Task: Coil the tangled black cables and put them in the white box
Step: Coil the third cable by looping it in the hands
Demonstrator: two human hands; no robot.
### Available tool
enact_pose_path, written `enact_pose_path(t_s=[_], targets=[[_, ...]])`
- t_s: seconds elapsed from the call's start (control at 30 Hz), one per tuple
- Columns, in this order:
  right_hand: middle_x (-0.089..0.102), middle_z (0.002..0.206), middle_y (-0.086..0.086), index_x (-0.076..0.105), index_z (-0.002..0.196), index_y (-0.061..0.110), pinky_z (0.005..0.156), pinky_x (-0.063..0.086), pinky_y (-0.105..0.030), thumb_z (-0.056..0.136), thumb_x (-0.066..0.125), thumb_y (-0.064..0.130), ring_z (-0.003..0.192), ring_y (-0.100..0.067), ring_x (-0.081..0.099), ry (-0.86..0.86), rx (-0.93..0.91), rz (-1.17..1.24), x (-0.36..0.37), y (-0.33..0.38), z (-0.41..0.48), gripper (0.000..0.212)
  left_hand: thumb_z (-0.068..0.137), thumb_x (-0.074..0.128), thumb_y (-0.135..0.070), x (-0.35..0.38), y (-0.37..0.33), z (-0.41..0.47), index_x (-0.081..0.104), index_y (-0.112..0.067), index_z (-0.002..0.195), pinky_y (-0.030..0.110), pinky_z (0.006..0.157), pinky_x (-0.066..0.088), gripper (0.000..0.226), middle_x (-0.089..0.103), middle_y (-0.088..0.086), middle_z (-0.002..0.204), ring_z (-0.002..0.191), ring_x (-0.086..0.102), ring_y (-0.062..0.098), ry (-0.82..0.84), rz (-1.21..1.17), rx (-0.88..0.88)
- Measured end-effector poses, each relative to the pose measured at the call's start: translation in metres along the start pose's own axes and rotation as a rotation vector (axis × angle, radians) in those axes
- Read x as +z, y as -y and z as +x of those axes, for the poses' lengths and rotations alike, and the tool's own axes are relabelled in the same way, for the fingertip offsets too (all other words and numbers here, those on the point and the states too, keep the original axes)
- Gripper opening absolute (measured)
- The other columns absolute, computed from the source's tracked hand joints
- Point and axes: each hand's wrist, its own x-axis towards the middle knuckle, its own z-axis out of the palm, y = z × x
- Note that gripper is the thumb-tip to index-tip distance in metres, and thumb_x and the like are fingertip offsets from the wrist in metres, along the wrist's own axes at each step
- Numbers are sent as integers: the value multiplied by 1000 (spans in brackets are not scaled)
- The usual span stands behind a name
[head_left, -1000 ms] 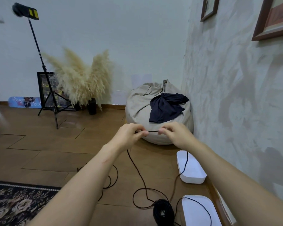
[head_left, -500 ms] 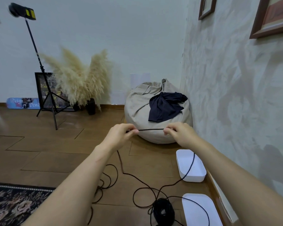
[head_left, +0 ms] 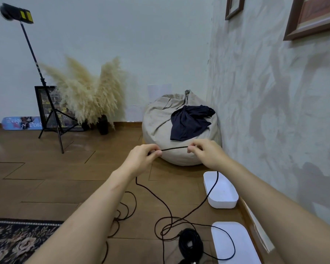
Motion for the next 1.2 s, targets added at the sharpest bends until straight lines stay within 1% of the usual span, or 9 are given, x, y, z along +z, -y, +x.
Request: enact_pose_path(t_s=[0.13, 0.3, 0.37, 0.47, 0.67, 0.87, 0.93, 1.03, 1.2], targets=[[67, 85, 4, 70, 108, 28, 68, 44, -30, 101, 57, 42, 81, -14, 59, 105, -69, 42, 11, 12, 1, 20, 102, 60, -42, 9, -18, 3, 71, -28, 91, 34, 66, 47, 21, 65, -5, 72, 70, 58, 12, 4, 5, 93], [58, 70, 19, 70, 95, 30, 61, 37, -29, 103, 55, 32, 72, -8, 56, -100, -12, -110, -15, 0, 3, 17, 102, 58, -44, -11, 10, -3, 68, -33, 87, 27, 59, 39, 22, 62, -12, 70, 68, 56, 6, 9, 27, -71], [59, 72, 14, 71, 100, 29, 61, 38, -30, 103, 55, 35, 72, -10, 56, 49, 26, -187, -18, -10, 1, 17, 102, 57, -45, -19, 18, -5, 67, -34, 85, 27, 60, 38, 23, 61, -12, 69, 69, 55, 7, -17, 47, -93], [69, 91, 1, 68, 113, 35, 75, 48, -31, 97, 56, 51, 83, -13, 62, 198, 11, 46, -6, -3, -1, 26, 101, 60, -43, -11, -4, 0, 69, -31, 88, 26, 60, 40, 20, 61, -12, 69, 68, 55, 5, -22, 70, 17], [62, 69, -3, 73, 81, 34, 60, 37, -32, 100, 56, 40, 61, -12, 51, 77, -91, -81, -8, 8, 7, 25, 98, 64, -45, -1, -9, 3, 68, -26, 82, 28, 61, 40, 25, 62, -6, 69, 66, 54, 9, 30, 34, 50], [60, 59, 16, 74, 86, 31, 62, 40, -32, 99, 57, 38, 66, -11, 56, 70, 26, -174, -35, -9, 2, 22, 99, 62, -47, -21, 18, -2, 67, -32, 80, 30, 61, 41, 26, 62, -7, 67, 64, 53, 9, -34, -3, -67], [65, 69, 12, 71, 89, 27, 69, 45, -34, 98, 59, 41, 71, -12, 59, 142, -16, -26, -22, -2, 1, 21, 100, 61, -47, -14, 2, 1, 68, -30, 83, 27, 61, 40, 25, 62, -7, 68, 67, 54, 8, -28, -9, -6], [57, 67, 8, 71, 87, 26, 62, 37, -25, 102, 56, 40, 61, -3, 50, 162, -106, 42, -3, 11, 2, 26, 99, 61, -47, 2, -17, 4, 69, -26, 85, 27, 62, 42, 26, 63, -5, 69, 69, 55, 9, -16, 12, 71], [57, 59, 15, 72, 82, 25, 64, 38, -32, 104, 55, 33, 61, -4, 51, 108, -32, -109, -26, -11, 4, 29, 99, 61, -50, -17, 17, -3, 68, -34, 79, 31, 65, 45, 26, 66, -8, 71, 71, 59, 11, 16, 34, -82]])
